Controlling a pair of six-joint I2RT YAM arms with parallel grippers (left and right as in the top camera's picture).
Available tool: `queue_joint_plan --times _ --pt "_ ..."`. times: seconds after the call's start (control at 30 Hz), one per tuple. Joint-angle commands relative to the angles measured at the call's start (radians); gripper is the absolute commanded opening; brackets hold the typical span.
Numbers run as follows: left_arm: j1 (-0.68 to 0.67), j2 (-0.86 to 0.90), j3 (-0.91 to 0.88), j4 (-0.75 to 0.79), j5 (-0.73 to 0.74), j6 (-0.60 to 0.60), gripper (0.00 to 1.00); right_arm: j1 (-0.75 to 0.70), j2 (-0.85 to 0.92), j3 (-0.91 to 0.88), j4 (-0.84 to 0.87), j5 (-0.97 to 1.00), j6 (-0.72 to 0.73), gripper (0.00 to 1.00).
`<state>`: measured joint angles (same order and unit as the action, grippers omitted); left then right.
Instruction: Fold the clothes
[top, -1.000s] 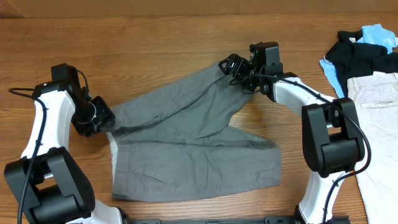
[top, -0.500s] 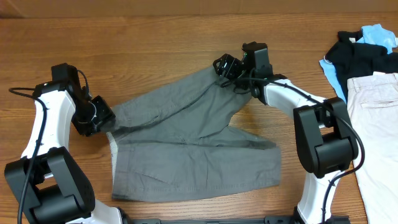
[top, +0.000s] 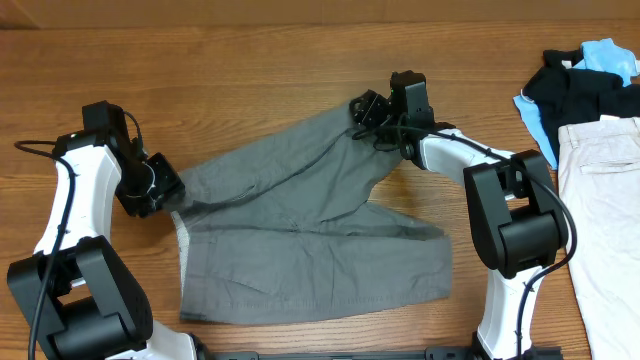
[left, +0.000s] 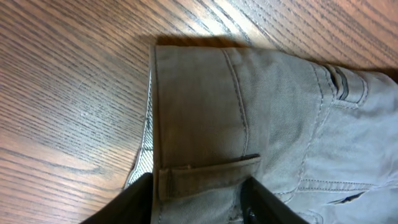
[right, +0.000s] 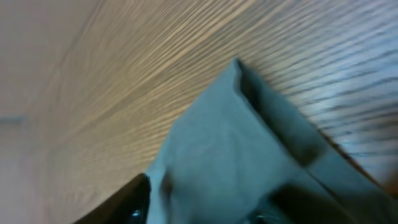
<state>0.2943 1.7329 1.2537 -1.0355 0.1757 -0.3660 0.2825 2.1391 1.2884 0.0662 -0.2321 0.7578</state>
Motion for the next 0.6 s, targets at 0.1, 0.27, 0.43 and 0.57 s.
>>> queue_joint_plan --times 0.1,0.27,0.43,0.57 --pt "-0.009 0.006 0.016 0.042 0.016 -0.004 0.17 -0.022 0.014 0.043 -0.027 0.014 0.006 0.32" --pt "-0.007 0.006 0.016 0.104 0.016 -0.059 0.04 -0.05 0.014 0.137 -0.156 0.015 0.004 0.07" --pt "-0.008 0.006 0.016 0.232 0.04 -0.068 0.04 -0.077 0.014 0.264 -0.276 0.014 -0.006 0.04" --pt "-0.008 0.006 0.017 0.374 0.059 -0.077 0.04 -0.1 0.013 0.355 -0.346 0.015 -0.046 0.04"
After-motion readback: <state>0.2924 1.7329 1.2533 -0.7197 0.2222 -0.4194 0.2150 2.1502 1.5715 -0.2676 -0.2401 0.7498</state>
